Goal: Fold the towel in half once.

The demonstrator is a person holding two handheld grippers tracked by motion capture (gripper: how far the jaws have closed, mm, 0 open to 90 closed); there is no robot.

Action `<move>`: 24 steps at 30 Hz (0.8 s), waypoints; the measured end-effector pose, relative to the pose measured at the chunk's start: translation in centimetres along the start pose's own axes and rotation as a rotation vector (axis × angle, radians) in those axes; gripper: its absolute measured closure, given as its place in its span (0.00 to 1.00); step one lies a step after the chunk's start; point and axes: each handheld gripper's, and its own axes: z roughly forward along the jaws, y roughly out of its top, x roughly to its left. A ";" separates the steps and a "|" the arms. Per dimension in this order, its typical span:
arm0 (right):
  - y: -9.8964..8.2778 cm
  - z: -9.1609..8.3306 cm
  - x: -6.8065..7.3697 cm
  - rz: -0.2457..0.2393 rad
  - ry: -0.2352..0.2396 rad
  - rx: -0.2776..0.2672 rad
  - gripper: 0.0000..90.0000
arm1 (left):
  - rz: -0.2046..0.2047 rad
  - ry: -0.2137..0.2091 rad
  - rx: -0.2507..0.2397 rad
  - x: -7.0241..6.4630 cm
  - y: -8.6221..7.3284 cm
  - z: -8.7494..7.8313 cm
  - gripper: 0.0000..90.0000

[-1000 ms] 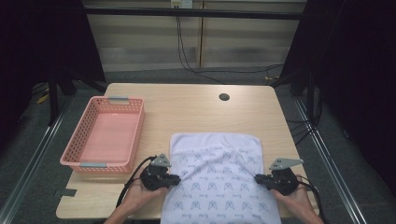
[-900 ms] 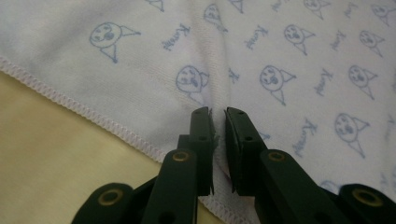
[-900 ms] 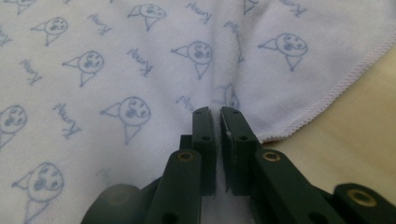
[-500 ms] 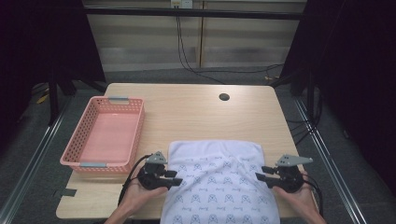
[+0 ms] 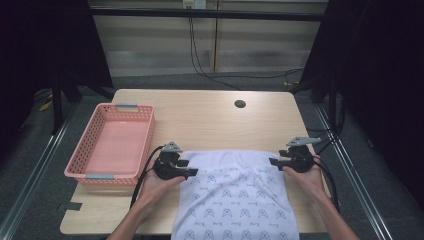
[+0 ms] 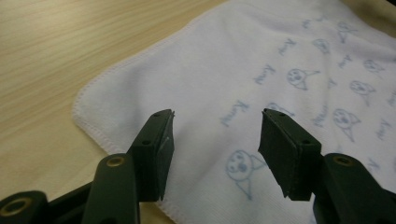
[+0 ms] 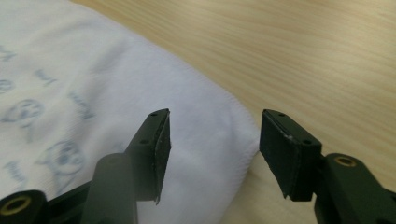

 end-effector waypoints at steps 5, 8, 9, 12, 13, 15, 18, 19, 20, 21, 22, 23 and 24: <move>0.2 1.6 -0.9 0.000 -0.004 0.003 0.45 | -0.050 0.057 -0.031 0.8 0.5 0.5 0.46; 0.2 2.3 -1.1 -0.017 -0.037 0.004 0.45 | -0.010 0.068 -0.001 0.6 0.5 0.8 0.45; 0.2 2.4 -1.2 -0.025 -0.057 0.002 0.45 | -0.016 0.065 -0.003 0.7 0.5 1.0 0.45; 0.1 2.4 -1.7 -0.019 -0.089 0.014 0.46 | -0.025 0.072 0.004 0.5 0.4 1.0 0.44; 0.1 2.3 -1.9 -0.003 -0.067 0.010 0.47 | -0.021 0.068 0.006 0.4 0.3 1.0 0.42; -0.1 2.5 -1.9 0.000 -0.054 0.023 0.50 | 0.001 0.078 0.009 0.4 0.3 1.0 0.42; -0.3 2.6 -1.6 -0.002 -0.021 0.011 0.61 | -0.025 0.097 0.011 1.0 0.1 1.0 0.41; -0.2 2.6 -1.7 -0.004 -0.005 0.009 0.69 | -0.028 0.103 0.011 1.1 0.1 1.0 0.41; -0.3 2.6 -1.6 0.002 0.011 0.008 0.73 | -0.041 0.105 0.008 1.2 0.0 0.9 0.41; -0.3 2.6 -1.4 0.008 0.009 0.006 0.76 | -0.049 0.102 0.008 1.4 -0.1 0.9 0.41; -0.3 2.6 -1.4 0.015 0.013 0.004 0.80 | -0.051 0.109 0.009 1.5 -0.1 0.9 0.41; -0.3 2.5 -1.4 0.024 0.015 0.003 0.85 | -0.052 0.120 0.007 1.5 -0.1 1.0 0.41; -0.3 2.5 -1.4 0.029 0.022 0.004 0.88 | -0.051 0.119 0.011 1.6 -0.1 1.0 0.41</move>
